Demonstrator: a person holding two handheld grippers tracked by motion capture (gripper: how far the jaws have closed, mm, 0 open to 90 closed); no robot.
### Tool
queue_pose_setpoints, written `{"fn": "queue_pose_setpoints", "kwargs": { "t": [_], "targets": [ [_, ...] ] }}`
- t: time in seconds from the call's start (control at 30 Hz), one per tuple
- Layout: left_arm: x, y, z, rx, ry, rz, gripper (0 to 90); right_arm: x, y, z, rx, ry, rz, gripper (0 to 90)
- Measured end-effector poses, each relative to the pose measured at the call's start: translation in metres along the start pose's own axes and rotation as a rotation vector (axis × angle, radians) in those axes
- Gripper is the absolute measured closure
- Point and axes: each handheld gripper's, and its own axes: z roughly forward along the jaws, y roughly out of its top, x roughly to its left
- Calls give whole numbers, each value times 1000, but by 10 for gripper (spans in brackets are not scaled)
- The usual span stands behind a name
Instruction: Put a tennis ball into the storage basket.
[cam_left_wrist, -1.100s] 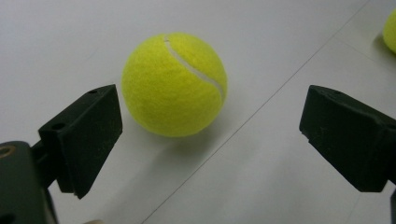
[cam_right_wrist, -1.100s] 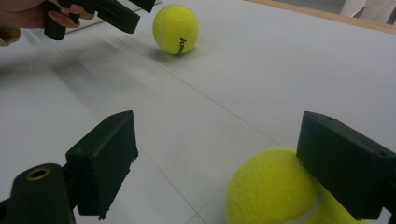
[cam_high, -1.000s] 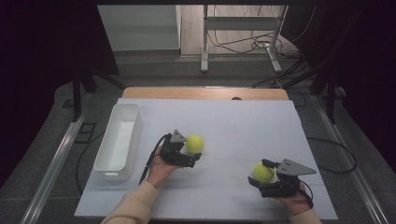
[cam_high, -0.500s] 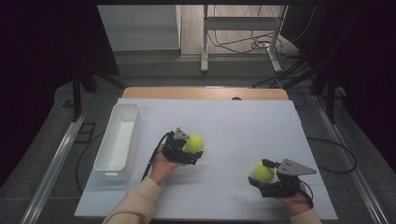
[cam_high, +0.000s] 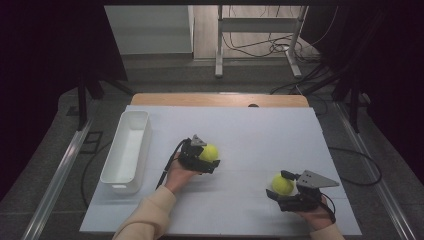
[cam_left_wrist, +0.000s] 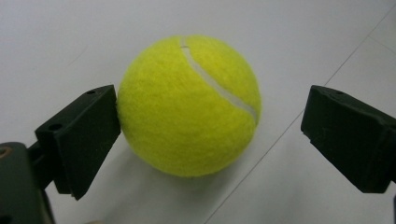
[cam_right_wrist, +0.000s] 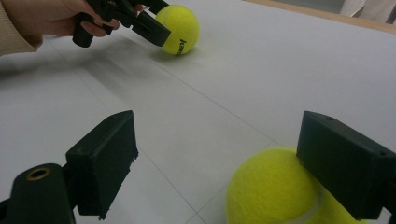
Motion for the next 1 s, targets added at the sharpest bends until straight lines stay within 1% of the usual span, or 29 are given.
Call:
{"fn": "queue_pose_setpoints", "kwargs": {
  "t": [0.17,0.3,0.4,0.53,0.67,0.73,0.77,0.8,0.87,1.0],
  "targets": [
    [0,3,5,2,1,-4,58,0,0,0,1,-2,-2,128],
    [3,3,9,16,0,-15,58,0,0,0,1,-3,-1,128],
    [3,3,10,21,0,-16,59,0,0,0,0,-3,0,128],
    [6,4,14,30,5,-33,69,0,0,0,0,-3,0,128],
    [7,3,14,30,2,-42,157,0,0,0,0,-4,-2,128],
    [8,3,14,24,-1,-43,238,0,0,0,0,-4,-1,128],
    [9,3,12,18,-6,-54,246,0,0,-1,1,-4,0,128],
    [9,3,12,20,-9,-49,248,0,0,-1,0,-4,0,128],
    [10,3,12,21,-12,-50,251,0,0,-1,0,-4,0,128],
    [10,3,10,17,-7,-44,253,0,0,-1,1,-4,-1,128]
  ]
}}
